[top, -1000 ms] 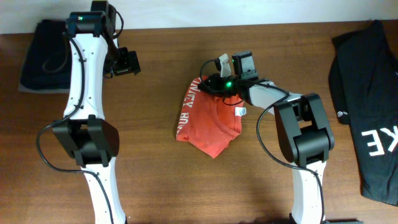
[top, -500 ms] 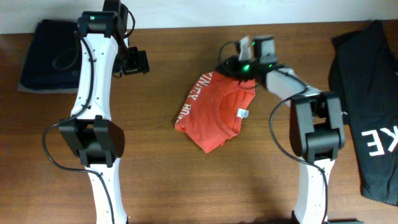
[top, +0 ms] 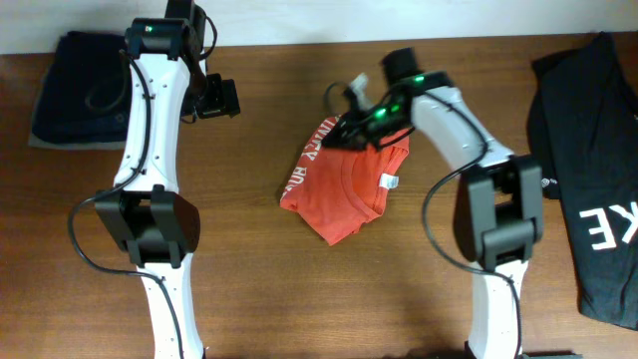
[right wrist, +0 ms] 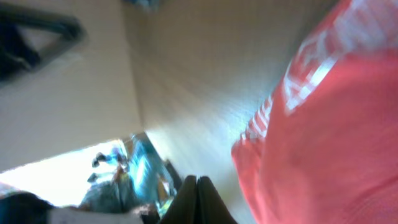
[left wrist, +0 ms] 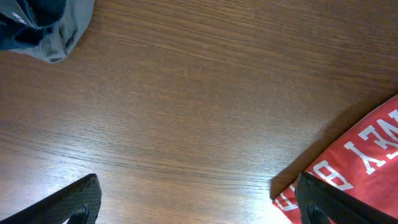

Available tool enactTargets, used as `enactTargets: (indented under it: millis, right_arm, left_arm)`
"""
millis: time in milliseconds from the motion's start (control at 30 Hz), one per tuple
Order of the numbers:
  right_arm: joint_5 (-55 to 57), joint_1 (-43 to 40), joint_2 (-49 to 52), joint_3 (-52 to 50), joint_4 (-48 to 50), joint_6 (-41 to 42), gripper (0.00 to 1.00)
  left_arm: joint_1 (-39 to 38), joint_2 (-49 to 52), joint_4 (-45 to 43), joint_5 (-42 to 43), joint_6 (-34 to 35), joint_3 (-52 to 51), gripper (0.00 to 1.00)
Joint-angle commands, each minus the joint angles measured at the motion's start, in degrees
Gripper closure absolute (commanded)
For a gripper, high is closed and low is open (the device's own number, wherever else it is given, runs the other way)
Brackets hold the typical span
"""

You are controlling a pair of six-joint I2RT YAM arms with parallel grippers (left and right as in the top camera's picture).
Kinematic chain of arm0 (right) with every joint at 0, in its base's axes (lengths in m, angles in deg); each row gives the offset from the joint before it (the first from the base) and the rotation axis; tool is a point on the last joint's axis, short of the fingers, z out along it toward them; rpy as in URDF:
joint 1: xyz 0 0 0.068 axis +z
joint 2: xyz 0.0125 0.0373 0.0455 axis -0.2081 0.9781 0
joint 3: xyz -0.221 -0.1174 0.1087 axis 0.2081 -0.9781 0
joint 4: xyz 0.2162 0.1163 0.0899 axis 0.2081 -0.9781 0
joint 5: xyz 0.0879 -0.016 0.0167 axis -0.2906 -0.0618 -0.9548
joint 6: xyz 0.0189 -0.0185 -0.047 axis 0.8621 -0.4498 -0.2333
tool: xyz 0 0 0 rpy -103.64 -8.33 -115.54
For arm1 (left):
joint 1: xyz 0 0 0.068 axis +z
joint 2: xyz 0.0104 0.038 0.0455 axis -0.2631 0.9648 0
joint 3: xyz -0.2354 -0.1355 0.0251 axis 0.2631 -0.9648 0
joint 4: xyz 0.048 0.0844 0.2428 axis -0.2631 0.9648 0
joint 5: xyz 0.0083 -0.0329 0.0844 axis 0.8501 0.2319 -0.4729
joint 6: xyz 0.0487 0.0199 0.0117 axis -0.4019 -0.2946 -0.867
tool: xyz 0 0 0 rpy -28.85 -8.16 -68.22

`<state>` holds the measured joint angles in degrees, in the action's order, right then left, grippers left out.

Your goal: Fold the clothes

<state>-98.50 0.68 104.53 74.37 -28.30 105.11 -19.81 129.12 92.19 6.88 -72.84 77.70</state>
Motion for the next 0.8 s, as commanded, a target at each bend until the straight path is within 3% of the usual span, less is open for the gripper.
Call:
enactTargets:
  millis: [0, 233, 767]
  right_arm:
    - [9.18, 8.52, -1.38, 0.00, -2.36, -5.25, 0.95]
    - [8.13, 12.76, 0.22, -2.23, 1.81, -3.39, 0.96]
    - [6.21, 9.29, 0.20, -25.11, 13.27, -4.15, 0.92]
  left_arm:
    - [-0.17, -0.44, 0.07, 0.20, 0.50, -0.39, 0.01]
    - [-0.17, -0.44, 1.16, 0.15, 0.48, -0.39, 0.01]
    - [-0.17, -0.44, 1.05, 0.15, 0.48, -0.39, 0.01]
